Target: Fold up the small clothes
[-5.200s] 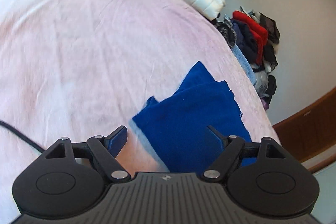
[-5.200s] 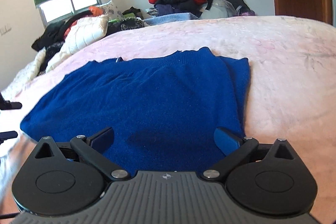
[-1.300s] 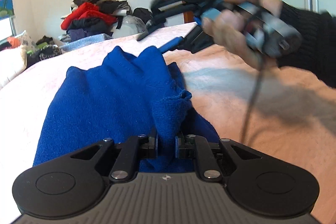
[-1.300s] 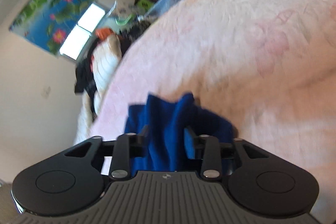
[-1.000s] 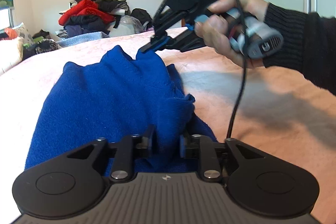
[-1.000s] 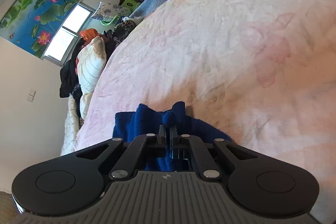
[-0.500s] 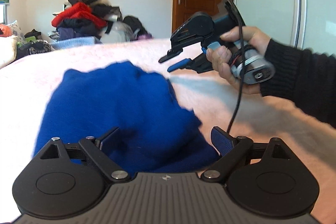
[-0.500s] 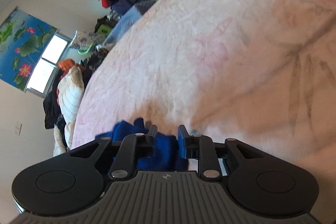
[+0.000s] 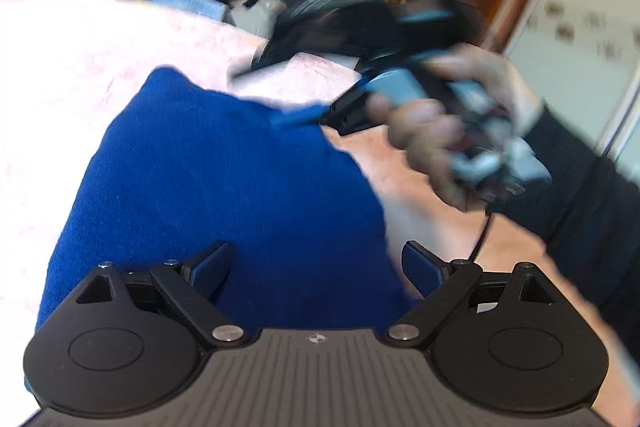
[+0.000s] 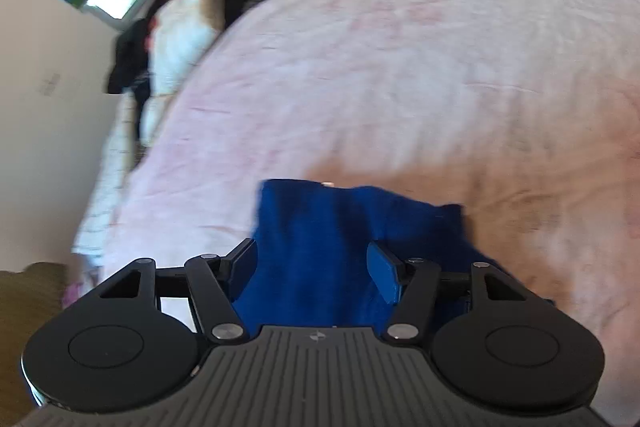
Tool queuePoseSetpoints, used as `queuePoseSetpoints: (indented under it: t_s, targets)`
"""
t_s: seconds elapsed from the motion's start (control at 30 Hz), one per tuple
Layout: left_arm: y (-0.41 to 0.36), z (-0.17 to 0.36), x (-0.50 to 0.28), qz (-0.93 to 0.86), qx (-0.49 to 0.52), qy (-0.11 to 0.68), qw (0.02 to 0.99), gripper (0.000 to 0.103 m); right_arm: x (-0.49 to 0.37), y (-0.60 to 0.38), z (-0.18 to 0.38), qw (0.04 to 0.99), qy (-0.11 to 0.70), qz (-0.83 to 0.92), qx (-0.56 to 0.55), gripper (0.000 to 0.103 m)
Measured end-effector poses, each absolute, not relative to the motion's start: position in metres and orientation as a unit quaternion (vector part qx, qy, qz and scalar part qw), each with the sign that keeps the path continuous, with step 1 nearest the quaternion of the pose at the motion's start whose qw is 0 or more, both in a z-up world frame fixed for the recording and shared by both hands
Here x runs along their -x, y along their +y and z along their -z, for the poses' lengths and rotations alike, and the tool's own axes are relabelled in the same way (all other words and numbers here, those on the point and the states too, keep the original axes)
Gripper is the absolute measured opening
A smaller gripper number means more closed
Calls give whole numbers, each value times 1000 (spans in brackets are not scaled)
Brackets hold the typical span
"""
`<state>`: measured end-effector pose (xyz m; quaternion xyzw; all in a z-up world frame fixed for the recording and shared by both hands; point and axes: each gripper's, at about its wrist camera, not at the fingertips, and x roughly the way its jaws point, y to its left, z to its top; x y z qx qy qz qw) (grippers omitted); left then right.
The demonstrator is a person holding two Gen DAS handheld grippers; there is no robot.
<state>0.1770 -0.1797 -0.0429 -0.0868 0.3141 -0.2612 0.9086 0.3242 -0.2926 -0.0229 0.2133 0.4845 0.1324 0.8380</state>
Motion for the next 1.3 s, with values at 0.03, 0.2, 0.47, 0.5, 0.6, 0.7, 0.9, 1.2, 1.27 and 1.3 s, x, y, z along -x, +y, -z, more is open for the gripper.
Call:
queuePoseSetpoints:
  t_s: [0.03, 0.2, 0.47, 0.5, 0.6, 0.7, 0.9, 1.2, 1.27, 1.3]
  targets:
    - [-189, 46, -172, 272, 55, 312, 909, 94, -319, -300, 31, 844, 468, -132, -225, 51]
    - [-207, 53, -164, 302, -6, 306, 903, 103, -300, -326, 45, 833, 441, -149, -300, 51]
    - [-135, 24, -160, 249, 50, 272, 928, 103, -185, -357, 11, 818, 336, -201, -421, 72]
    - [-127, 25, -163, 232, 57, 279, 930, 103, -168, -356, 17, 806, 337, -215, -437, 76]
    - [-119, 35, -178, 197, 67, 327, 922, 103, -127, -348, 44, 781, 353, -216, -467, 76]
    - [-130, 48, -189, 199, 43, 366, 908, 103, -106, -348, 77, 771, 365, -179, -489, 57]
    - [-124, 45, -195, 200, 51, 374, 904, 103, -89, -362, 77, 757, 353, -159, -526, 52]
    - [-64, 56, -207, 259, 296, 468, 791, 98, -83, -349, 64, 801, 413, -147, -408, 77]
    - [-64, 58, -210, 265, 306, 477, 780, 88, -84, -348, 65, 792, 418, -157, -417, 78]
    - [-65, 59, -211, 258, 304, 480, 781, 78, -85, -348, 68, 783, 418, -167, -429, 70]
